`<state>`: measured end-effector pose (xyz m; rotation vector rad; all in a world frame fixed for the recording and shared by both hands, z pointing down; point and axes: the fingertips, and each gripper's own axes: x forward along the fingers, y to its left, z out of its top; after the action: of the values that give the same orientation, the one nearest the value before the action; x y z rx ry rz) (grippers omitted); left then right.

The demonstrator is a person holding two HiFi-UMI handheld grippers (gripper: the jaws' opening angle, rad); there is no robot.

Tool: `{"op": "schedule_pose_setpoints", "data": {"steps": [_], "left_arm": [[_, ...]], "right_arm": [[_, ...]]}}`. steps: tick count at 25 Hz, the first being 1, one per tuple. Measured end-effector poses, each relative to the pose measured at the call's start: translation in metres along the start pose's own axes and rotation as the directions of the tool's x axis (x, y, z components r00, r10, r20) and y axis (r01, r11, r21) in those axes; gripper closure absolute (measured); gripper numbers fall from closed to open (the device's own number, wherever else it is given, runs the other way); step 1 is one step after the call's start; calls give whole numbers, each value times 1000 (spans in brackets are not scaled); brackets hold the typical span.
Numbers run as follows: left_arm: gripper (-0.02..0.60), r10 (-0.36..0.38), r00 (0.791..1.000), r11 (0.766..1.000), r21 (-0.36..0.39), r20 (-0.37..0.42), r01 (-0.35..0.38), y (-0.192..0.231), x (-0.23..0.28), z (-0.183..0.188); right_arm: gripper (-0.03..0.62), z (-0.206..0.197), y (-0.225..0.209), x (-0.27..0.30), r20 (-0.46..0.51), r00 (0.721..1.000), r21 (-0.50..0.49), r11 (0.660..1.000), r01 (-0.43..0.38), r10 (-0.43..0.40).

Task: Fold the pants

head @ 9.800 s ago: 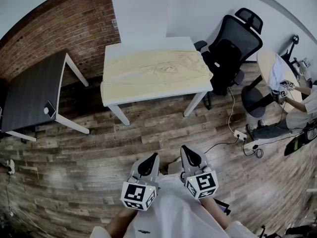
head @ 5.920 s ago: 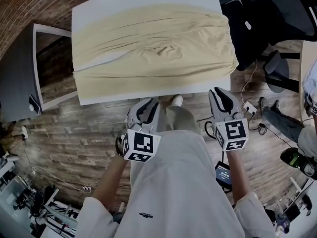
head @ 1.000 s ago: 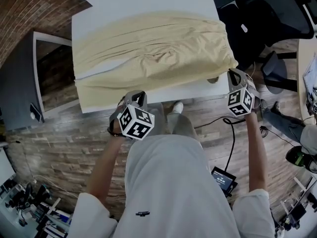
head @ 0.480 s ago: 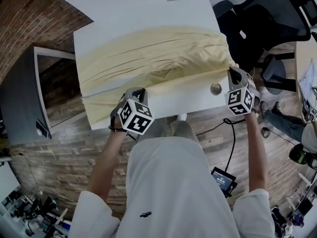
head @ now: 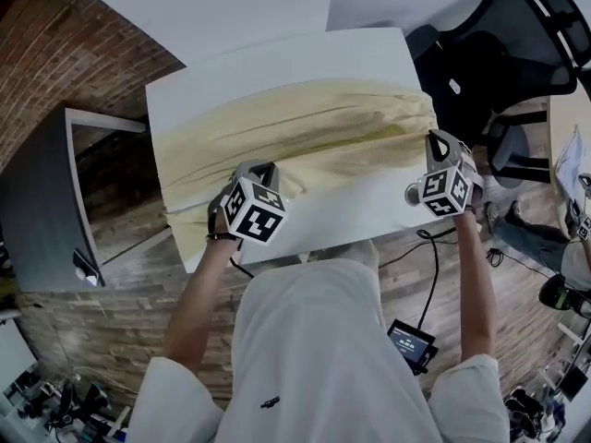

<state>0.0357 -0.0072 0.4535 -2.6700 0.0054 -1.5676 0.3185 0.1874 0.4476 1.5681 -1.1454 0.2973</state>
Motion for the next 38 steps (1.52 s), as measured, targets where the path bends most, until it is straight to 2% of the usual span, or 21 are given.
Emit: {"op": "schedule_pose_setpoints", "data": {"steps": [9,18,26,38], "left_arm": [[574,19,1000,1000,25,-6,-19,43,8,27],[575,59,998,997,46,-37,-57,77,27,59],[574,96,993,995,37,-75,-93,117,59,83],[560,154,973,987,64,-173,-145,141,131,73]], "right_arm": [[588,16,-24,19,-26,998,34,998,53,-52],[588,22,-49,54,-26,999,0,1000,29,-29],[588,30,-62,105,-38,999,-24,999,-31,30],[586,16,-39,172,-67,987,-22,989,-145,143]]}}
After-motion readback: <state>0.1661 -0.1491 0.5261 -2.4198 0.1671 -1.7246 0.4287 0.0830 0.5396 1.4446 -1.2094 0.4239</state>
